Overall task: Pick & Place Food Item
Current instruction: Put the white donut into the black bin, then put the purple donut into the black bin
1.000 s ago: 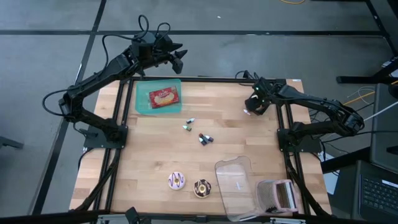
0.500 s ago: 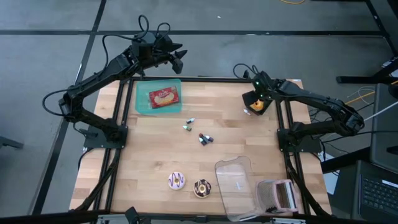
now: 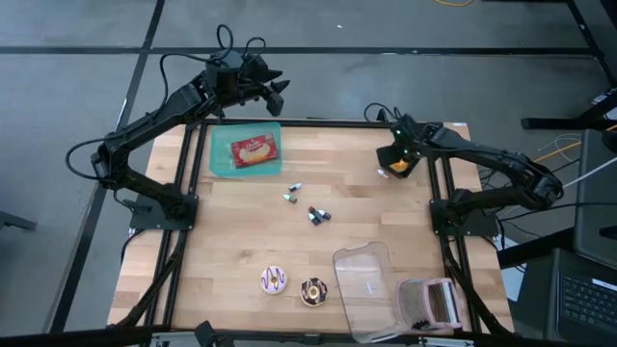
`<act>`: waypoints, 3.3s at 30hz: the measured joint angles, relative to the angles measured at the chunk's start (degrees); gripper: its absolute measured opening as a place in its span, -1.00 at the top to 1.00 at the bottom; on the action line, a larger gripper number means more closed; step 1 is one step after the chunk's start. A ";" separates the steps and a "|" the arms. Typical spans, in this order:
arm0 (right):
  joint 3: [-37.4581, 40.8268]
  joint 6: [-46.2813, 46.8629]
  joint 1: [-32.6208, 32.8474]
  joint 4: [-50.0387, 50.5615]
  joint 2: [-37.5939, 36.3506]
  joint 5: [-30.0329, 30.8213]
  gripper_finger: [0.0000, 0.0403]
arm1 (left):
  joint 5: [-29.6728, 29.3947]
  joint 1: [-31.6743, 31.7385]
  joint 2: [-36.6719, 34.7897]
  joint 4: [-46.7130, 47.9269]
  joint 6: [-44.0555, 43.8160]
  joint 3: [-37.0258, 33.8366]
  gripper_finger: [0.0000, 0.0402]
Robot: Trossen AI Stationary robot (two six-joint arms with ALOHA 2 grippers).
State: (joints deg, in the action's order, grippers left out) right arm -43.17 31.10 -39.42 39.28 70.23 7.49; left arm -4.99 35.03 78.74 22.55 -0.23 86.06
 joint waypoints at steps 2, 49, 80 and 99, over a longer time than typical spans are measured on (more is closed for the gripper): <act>0.94 -0.01 -0.13 -0.76 0.68 -0.53 0.46 | -0.01 0.00 0.00 0.04 0.00 0.00 0.18; 2.03 1.43 -3.94 4.30 -0.97 2.12 0.98 | 0.14 0.00 0.00 3.02 -1.11 0.00 0.18; 5.75 2.59 -6.88 4.85 -1.02 1.42 1.00 | 0.15 0.00 0.00 4.61 -1.42 0.00 0.18; 3.02 1.14 2.16 -19.00 -5.01 -24.12 0.91 | -0.78 0.44 0.00 2.85 -3.48 0.00 0.18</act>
State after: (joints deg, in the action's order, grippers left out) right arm -40.15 32.23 -37.27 20.28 65.22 -16.62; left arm -5.78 35.46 78.74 25.39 -3.71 86.06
